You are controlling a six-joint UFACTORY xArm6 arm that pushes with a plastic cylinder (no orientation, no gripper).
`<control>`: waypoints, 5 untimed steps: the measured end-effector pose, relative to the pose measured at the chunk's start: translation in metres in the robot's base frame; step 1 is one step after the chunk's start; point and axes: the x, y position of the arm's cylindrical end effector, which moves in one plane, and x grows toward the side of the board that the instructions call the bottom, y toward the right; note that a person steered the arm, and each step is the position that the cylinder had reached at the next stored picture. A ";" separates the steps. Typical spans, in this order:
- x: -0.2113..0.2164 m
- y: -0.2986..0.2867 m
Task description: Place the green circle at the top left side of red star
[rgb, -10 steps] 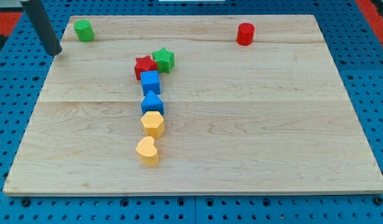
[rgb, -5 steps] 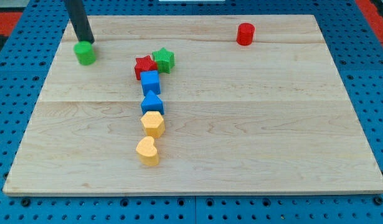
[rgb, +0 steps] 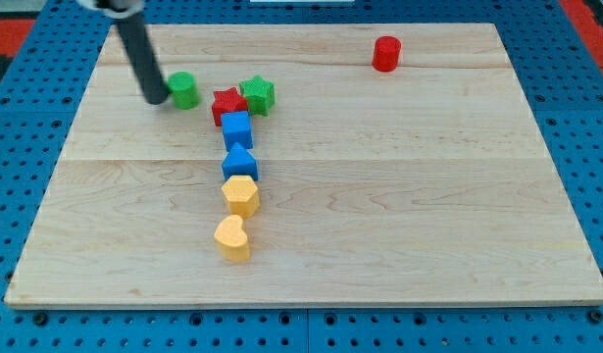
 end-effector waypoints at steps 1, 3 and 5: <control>0.028 -0.012; 0.045 0.023; 0.047 0.092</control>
